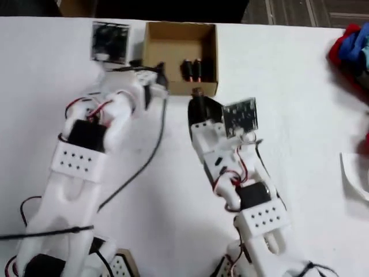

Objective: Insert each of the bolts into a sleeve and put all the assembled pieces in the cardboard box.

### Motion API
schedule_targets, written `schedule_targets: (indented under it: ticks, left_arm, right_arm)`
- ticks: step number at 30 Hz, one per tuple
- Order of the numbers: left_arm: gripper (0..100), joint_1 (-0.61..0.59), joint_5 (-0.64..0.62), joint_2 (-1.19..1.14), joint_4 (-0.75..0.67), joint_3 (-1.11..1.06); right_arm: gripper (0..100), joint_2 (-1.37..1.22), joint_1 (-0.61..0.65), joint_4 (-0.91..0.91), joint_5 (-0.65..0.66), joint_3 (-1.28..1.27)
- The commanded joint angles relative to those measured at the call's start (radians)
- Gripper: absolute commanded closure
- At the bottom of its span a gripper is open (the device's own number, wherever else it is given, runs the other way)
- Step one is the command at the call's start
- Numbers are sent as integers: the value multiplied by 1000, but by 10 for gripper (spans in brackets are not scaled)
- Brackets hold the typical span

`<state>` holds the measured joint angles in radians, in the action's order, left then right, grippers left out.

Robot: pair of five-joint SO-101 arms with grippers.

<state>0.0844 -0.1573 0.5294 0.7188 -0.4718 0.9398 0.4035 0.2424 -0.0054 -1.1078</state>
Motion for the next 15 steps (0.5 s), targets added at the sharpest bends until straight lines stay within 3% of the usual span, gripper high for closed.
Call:
schedule_targets:
  ticks: [1, 9, 15]
  left_arm:
    - [827, -98, 5, -20, -71, -130]
    - [828, -132, 176, -189, -393, -386]
    - [828, -130, 181, -376, -468, -354]
  right_arm:
    - [978, -165, -38, 70, -5, 267]
    - [978, -932, -116, 542, -3, 1241]
    - [978, -1549, -119, 840, -3, 2150]
